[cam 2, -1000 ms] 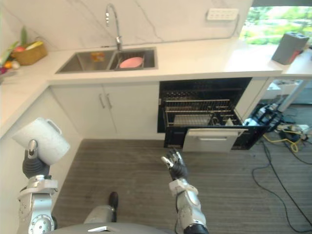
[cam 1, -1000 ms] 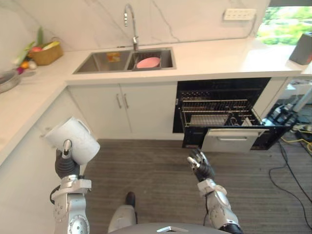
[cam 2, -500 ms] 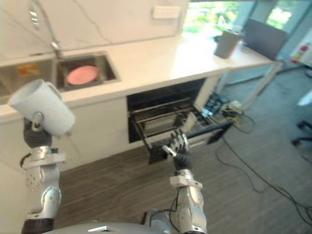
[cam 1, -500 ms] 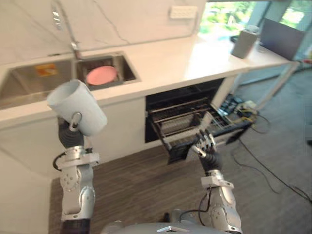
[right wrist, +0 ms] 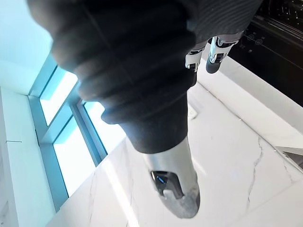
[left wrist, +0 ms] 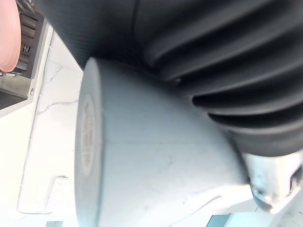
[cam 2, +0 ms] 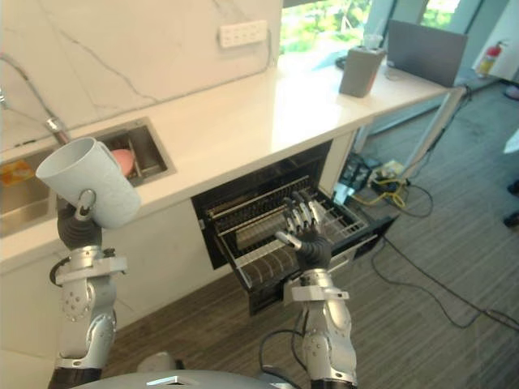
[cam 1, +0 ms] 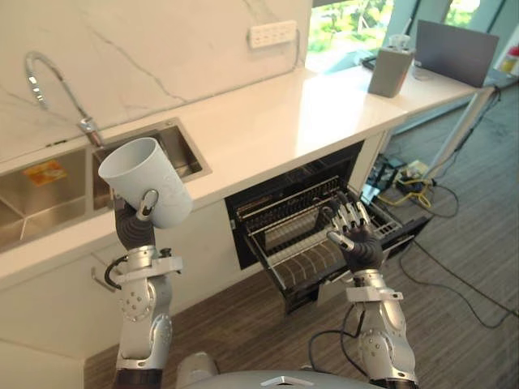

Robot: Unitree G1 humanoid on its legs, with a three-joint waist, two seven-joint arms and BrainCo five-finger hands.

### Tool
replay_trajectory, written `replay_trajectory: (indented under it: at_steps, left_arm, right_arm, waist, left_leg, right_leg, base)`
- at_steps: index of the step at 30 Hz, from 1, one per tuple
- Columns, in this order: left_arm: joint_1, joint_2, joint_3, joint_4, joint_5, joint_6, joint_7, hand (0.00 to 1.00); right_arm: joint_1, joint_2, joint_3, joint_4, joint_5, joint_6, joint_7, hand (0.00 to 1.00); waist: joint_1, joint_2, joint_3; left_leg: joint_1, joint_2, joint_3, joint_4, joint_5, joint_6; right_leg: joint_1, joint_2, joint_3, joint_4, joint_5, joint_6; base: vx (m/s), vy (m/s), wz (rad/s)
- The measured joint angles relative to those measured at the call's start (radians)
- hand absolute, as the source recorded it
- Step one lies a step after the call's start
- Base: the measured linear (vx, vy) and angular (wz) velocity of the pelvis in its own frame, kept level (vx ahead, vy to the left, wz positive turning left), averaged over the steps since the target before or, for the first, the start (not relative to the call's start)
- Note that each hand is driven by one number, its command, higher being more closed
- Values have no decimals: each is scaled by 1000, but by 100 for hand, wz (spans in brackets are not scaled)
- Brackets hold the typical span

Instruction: Walk over to the sink, pick up the cup, carry it to the dishwasher, place the cup inside the dishwasher, then close the dishwasher door

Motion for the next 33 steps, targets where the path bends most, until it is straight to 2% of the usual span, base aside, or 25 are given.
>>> replay_trajectory:
  at_steps: [1, 2, 4, 5, 6, 7, 9, 11, 14, 18, 21, 23, 24, 25, 26, 29, 31, 33]
  left_arm:
    - [2, -1, -1, 0, 3, 0, 0, 100]
    - [5, -5, -5, -1, 20, 0, 16, 100]
    - [5, -9, -20, -2, 20, 9, 39, 100]
    - [5, -17, -24, -2, 22, 26, 47, 100]
    - [6, -23, -25, -1, 31, 37, 65, 100]
    - [3, -20, -25, -1, 33, 41, 71, 100]
    - [-1, 1, -24, -3, 60, 44, 107, 100]
    - [-1, 7, -24, -3, 60, 61, 121, 100]
    - [-2, 7, -30, -3, 81, 67, 127, 100]
    - [-4, 5, -64, -3, 107, 80, 127, 100]
    - [-19, 4, -84, -1, 180, 113, 138, 100]
    - [-26, 2, -91, -1, 262, 120, 158, 100]
    - [-34, 3, -94, -1, 299, 121, 165, 100]
    - [-36, 3, -94, -1, 303, 121, 166, 100]
    - [-40, 3, -94, -1, 327, 121, 174, 100]
    - [-53, 12, -99, 10, 409, 125, 215, 100]
    - [-87, 29, -98, 44, 454, 127, 243, 100]
    - [-96, 40, -95, 64, 472, 127, 296, 100]
  right_arm:
    - [0, 0, 1, 0, 0, 0, 1, 0]
    - [0, -2, 8, 0, -1, 3, 6, 0]
    - [0, -19, 10, 0, -1, 6, 25, 0]
    - [0, -38, 10, 0, 0, 12, 27, 0]
    - [0, -54, 13, 1, 1, 20, 33, 0]
    - [-1, -56, 19, 1, 2, 23, 36, 0]
    - [-7, -13, 50, -8, 31, 45, 60, 0]
    - [-12, 16, 76, -18, 31, 59, 88, 0]
    - [-39, 26, 110, -17, 34, 69, 113, 0]
    - [-46, 26, 123, -19, 69, 74, 115, 0]
    - [-48, 25, 135, -20, 101, 115, 115, 0]
    - [-49, 25, 146, -21, 141, 136, 129, 0]
    - [-55, 26, 147, -21, 151, 139, 133, 0]
    - [-57, 25, 147, -21, 152, 140, 133, 0]
    - [-73, 24, 149, -21, 157, 145, 134, 0]
    - [-93, 20, 175, -24, 160, 142, 133, 0]
    - [-98, 19, 175, -28, 176, 146, 134, 0]
    - [-106, 9, 185, -35, 195, 155, 148, 0]
  waist:
    - [0, -2, -1]
    - [0, -8, -4]
    - [-2, 4, -11]
    - [-6, 24, -23]
    - [-9, 37, -41]
    - [-16, 29, -49]
    - [-5, -48, -45]
    - [0, -73, -49]
    - [4, -73, -51]
    - [4, -72, -51]
    - [3, -66, -47]
    - [2, -63, -45]
    - [2, -66, -41]
    - [2, -66, -40]
    - [4, -68, -37]
    - [5, -75, -25]
    - [7, -83, -10]
    - [12, -81, -5]
  left_leg:
    - [0, -9, -10, -34, 5, -2]
    - [-1, -37, -49, -161, 37, -18]
    - [1, -52, -91, -290, 132, -33]
    - [5, -55, -104, -358, 247, -33]
    - [20, -59, -103, -392, 284, -48]
    - [40, -82, -104, -427, 271, -42]
    - [90, -159, -77, -538, 306, -4]
    - [105, -192, -81, -571, 315, 10]
    - [105, -215, -88, -591, 320, 27]
    - [108, -229, -85, -645, 344, 46]
    - [104, -233, -79, -665, 356, 47]
    - [103, -233, -79, -668, 357, 48]
    - [99, -235, -82, -668, 356, 48]
    - [99, -236, -83, -668, 356, 48]
    - [97, -234, -86, -668, 362, 49]
    - [101, -224, -106, -663, 384, 56]
    - [100, -221, -117, -664, 386, 54]
    - [79, -217, -128, -669, 388, 59]
  right_leg:
    - [0, -7, 6, -1, 1, 3]
    - [-1, -32, 33, -7, 9, 33]
    - [6, -54, 64, -20, 13, 72]
    - [15, -59, 76, -28, 10, 108]
    - [15, -65, 84, -25, -3, 139]
    - [16, -85, 81, -22, -5, 146]
    - [12, -156, 65, -24, 6, 162]
    - [15, -186, 36, -25, 23, 172]
    - [17, -205, -8, -31, 55, 179]
    - [13, -210, -36, -61, 64, 179]
    - [9, -211, -60, -86, 64, 180]
    - [-11, -216, -62, -62, 44, 164]
    - [-31, -224, -62, -19, 23, 140]
    - [-36, -225, -62, -8, 19, 134]
    - [-59, -231, -61, 34, 14, 122]
    - [-66, -221, -55, 71, 52, 123]
    - [-45, -214, -55, 48, 59, 125]
    - [-13, -188, -55, -51, 63, 134]
  base:
    - [253, 187, -68]
    - [201, 171, -60]
    - [258, 237, -56]
    - [371, 411, -33]
    - [299, 357, -17]
    - [307, 412, 1]
    - [170, 260, 6]
    - [108, 175, 15]
    - [53, 127, 13]
    - [-38, 58, 2]
    - [-82, 21, -9]
    - [-116, 33, -7]
    - [-82, 23, 3]
    - [-61, 17, 2]
    - [-41, 5, -8]
    - [-33, 8, 5]
    - [-57, 19, 24]
    - [-104, 3, 17]
